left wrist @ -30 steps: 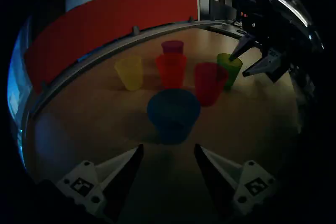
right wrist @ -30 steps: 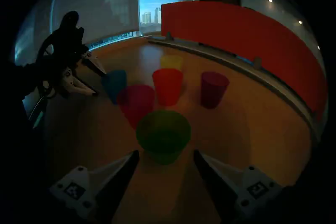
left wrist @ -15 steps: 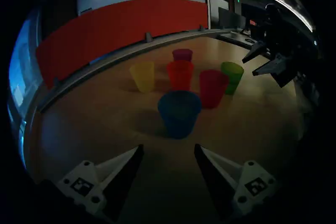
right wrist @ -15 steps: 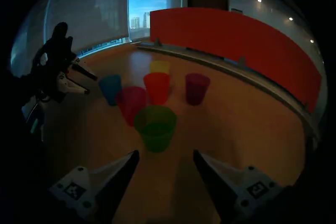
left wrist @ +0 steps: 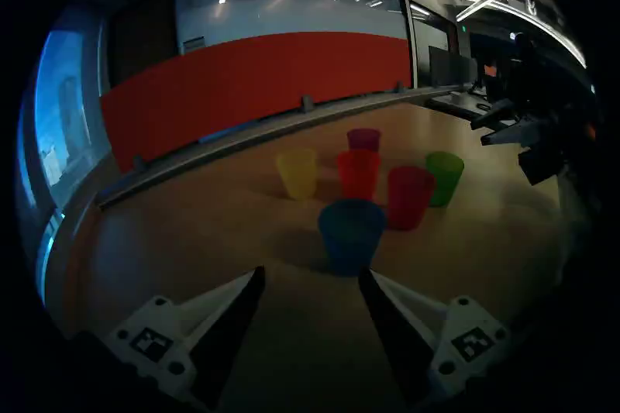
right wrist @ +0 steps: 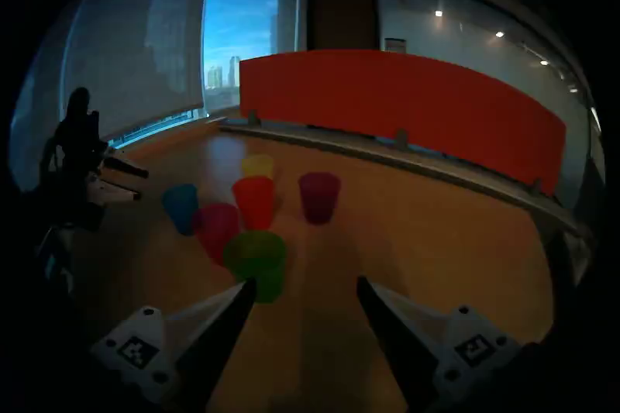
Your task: Pour water
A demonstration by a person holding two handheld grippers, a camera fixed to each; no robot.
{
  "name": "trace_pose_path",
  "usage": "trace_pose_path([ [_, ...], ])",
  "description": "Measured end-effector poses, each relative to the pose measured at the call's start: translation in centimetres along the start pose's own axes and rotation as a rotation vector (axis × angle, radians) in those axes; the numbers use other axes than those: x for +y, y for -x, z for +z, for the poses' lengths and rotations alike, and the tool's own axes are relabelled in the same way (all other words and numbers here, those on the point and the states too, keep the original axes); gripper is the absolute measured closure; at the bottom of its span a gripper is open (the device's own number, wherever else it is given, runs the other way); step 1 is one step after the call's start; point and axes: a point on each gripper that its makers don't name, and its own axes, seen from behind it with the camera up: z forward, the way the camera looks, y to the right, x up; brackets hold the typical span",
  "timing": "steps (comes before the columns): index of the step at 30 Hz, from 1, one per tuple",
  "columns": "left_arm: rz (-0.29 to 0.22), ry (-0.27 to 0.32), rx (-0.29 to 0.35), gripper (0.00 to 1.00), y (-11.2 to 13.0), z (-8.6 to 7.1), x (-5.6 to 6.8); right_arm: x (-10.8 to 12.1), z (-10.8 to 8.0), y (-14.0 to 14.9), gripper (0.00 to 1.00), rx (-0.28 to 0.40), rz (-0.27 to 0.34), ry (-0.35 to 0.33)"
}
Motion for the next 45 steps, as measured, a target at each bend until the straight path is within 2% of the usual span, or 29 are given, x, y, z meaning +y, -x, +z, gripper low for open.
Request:
trace_pose_path([
  [6, -0.029, -0.096, 0.089, 0.11, -1.4, -1.2, -2.0, 1.2, -0.8, -1.2, 0.0, 0.06, 0.025, 0.083],
  [10, -0.042, -0.139, 0.125, 0.11, -2.0, -1.8, -2.7, 1.7, -1.0, -1.9, 0.0, 0.093, 0.029, 0.125],
  [15, -0.066, -0.181, 0.171, 0.11, -2.5, -2.4, -3.5, 2.3, -1.2, -2.9, 0.0, 0.132, 0.032, 0.185],
  [24, -0.14, -0.243, 0.256, 0.11, -3.7, -3.5, -4.8, 3.5, -1.4, -4.8, 0.01, 0.229, 0.053, 0.293],
  [33, -0.168, -0.282, 0.313, 0.11, -4.7, -4.2, -5.4, 4.3, -2.1, -5.8, 0.01, 0.317, 0.124, 0.34],
  [39, -0.193, -0.289, 0.359, 0.11, -5.9, -4.4, -5.2, 4.5, -2.6, -6.9, 0.01, 0.366, 0.122, 0.389],
  [45, -0.223, -0.29, 0.393, 0.11, -6.8, -4.6, -5.0, 5.1, -3.3, -7.6, 0.01, 0.411, 0.12, 0.465],
])
